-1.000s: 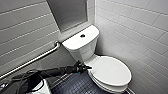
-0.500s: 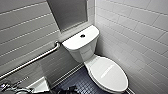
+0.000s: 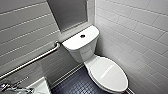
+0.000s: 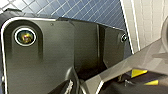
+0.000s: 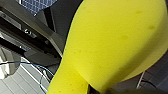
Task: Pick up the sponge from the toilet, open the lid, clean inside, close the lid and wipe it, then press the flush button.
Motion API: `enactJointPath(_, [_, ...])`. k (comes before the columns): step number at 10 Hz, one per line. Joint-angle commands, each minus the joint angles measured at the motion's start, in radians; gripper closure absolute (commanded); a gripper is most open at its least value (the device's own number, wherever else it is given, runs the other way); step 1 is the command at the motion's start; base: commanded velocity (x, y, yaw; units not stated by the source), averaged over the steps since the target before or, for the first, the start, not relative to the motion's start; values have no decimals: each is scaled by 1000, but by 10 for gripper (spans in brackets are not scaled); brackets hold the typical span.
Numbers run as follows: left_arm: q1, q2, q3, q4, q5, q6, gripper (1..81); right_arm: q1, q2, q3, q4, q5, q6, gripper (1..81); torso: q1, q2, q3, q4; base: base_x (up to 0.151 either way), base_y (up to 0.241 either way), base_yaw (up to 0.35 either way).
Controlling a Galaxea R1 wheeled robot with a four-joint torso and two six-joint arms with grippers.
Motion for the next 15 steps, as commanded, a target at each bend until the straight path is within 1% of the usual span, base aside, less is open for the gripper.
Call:
enactJointPath(1, [206, -73, 34, 203, -97, 23, 10, -29, -106, 150, -55, -27, 6, 811, 0, 0, 0, 0, 0, 0, 0])
enactJointPath(2, [235, -60, 2, 206, -111, 23, 10, -13, -142, 193, -55, -18, 6, 811, 0, 0, 0, 0, 0, 0, 0])
enactJointPath(3, [264, -17, -54, 208, -113, 23, 10, 5, -229, 294, -52, -2, 7, 811, 0, 0, 0, 0, 0, 0, 0])
enactJointPath(5, [306, 31, -102, 223, -122, 24, 10, 45, -358, 432, -40, 45, 15, 811, 0, 0, 0, 0, 0, 0, 0])
enactJointPath(6, [321, 52, -125, 226, -125, 23, 10, 82, -430, 498, -39, 45, 35, 811, 0, 0, 0, 0, 0, 0, 0])
enactJointPath(7, [333, 74, -166, 218, -151, 23, 10, 123, -476, 535, -25, 42, 60, 811, 0, 0, 0, 0, 0, 0, 0])
enactJointPath(8, [347, 92, -209, 215, -180, 21, 10, 186, -513, 563, -2, 30, 66, 811, 0, 0, 0, 0, 0, 0, 0])
enactJointPath(9, [355, 107, -237, 215, -188, 20, 10, 246, -546, 598, 24, 9, 64, 811, 0, 0, 0, 0, 0, 0, 0])
enactJointPath(12, [360, 147, -286, 212, -189, 15, 10, 462, -645, 731, 49, -140, 66, 811, 0, 0, 0, 0, 0, 0, 0])
enactJointPath(13, [363, 155, -291, 212, -189, 14, 10, 537, -665, 762, 58, -185, 66, 811, 0, 0, 0, 0, 0, 0, 0])
enactJointPath(15, [364, 175, -310, 212, -189, 14, 10, 698, -674, 778, 106, -304, 66, 811, 0, 0, 0, 0, 0, 0, 0])
